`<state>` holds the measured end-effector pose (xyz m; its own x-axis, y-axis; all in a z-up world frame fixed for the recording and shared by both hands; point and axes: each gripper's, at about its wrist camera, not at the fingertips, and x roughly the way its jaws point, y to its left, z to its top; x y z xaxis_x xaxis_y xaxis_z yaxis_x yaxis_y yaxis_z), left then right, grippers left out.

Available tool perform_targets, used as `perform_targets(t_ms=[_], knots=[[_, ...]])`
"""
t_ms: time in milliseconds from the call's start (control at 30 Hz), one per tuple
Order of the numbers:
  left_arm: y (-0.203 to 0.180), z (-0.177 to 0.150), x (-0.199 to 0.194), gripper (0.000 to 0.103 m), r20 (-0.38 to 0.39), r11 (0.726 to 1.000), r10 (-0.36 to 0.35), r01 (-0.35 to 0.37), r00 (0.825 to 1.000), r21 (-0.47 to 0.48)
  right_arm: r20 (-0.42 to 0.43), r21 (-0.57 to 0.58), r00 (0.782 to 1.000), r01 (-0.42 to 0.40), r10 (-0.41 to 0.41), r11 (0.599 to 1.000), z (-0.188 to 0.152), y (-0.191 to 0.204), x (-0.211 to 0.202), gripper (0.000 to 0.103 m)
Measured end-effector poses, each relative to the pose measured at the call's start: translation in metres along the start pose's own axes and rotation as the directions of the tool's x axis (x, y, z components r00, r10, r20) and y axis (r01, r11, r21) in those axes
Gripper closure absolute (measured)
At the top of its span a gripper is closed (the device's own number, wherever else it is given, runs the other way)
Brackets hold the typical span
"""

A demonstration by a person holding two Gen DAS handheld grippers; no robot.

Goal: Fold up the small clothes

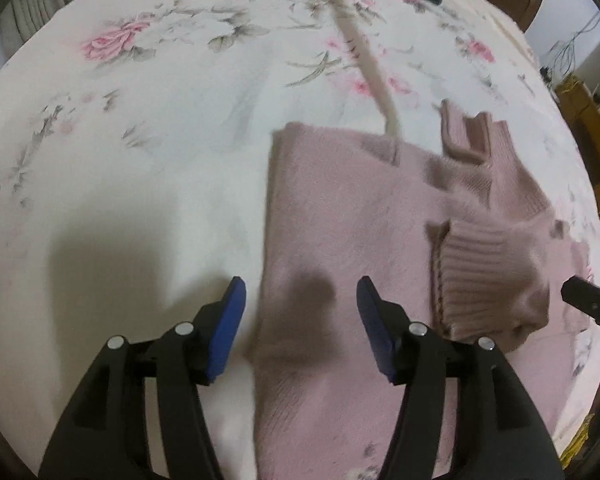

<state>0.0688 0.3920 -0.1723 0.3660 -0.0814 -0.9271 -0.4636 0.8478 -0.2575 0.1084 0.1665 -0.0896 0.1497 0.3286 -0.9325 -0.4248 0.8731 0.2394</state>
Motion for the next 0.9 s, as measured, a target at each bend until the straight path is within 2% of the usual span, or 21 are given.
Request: perform_targets(t_ms=[67,200,333,367,467,533,600,667,700,733,767,833,900], knots=[[0.005,-0.002,0.002,0.046,-0.009,1.0,0.004,-0.004,1.0,-0.014,-0.041,-0.043,0.998,-0.048,0.046,0.998,-0.003,0.024,0.014,0.044],[0.013,-0.003,-0.003,0.046,0.004,0.999,-0.006,0.007,1.0,-0.035,-0.085,-0.099,0.995,-0.061,0.052,0.993,-0.007,0.062,0.042,0.044],[0.018,-0.003,-0.007,0.043,0.013,0.999,-0.001,0.001,1.0,-0.036,-0.131,-0.101,0.99,-0.07,0.057,0.992,-0.008,0.073,0.069,0.04],[0.018,-0.003,-0.007,0.043,0.012,0.999,-0.002,0.002,1.0,-0.037,-0.135,-0.108,0.99,-0.063,0.048,0.992,-0.009,0.075,0.073,0.035],[0.019,-0.003,-0.007,0.043,0.01,0.999,-0.007,0.008,1.0,-0.042,-0.134,-0.157,0.991,-0.016,-0.005,0.988,-0.01,0.084,0.084,0.031],[0.018,-0.003,-0.007,0.043,0.011,0.999,-0.01,0.01,1.0,-0.043,-0.13,-0.162,0.991,0.003,-0.025,0.987,-0.012,0.085,0.085,0.036],[0.017,-0.003,-0.008,0.042,0.013,0.999,-0.013,0.014,1.0,-0.046,-0.115,-0.153,0.992,0.028,-0.046,0.988,-0.011,0.08,0.084,0.06],[0.015,-0.003,-0.008,0.042,0.014,0.999,-0.013,0.014,1.0,-0.044,-0.121,-0.108,0.993,-0.007,-0.006,0.994,-0.008,0.067,0.081,0.067],[0.014,-0.003,-0.007,0.042,0.013,0.999,-0.014,0.014,1.0,-0.043,-0.123,-0.082,0.992,-0.026,0.015,0.996,-0.008,0.061,0.079,0.082],[0.013,-0.003,-0.007,0.042,0.011,0.999,-0.014,0.015,1.0,-0.043,-0.123,-0.073,0.992,-0.019,0.01,0.997,-0.007,0.056,0.078,0.09],[0.012,-0.003,-0.007,0.041,0.01,0.999,-0.015,0.016,1.0,-0.043,-0.125,-0.052,0.992,-0.031,0.025,0.998,-0.007,0.047,0.074,0.091],[0.008,-0.002,-0.007,0.041,0.012,0.999,-0.019,0.02,1.0,-0.039,-0.117,0.031,0.987,-0.104,0.107,0.994,-0.008,0.03,0.065,0.092],[0.002,-0.002,-0.008,0.041,0.017,0.999,-0.02,0.02,1.0,-0.025,-0.07,0.11,0.981,-0.173,0.182,0.979,-0.011,0.01,0.047,0.092]])
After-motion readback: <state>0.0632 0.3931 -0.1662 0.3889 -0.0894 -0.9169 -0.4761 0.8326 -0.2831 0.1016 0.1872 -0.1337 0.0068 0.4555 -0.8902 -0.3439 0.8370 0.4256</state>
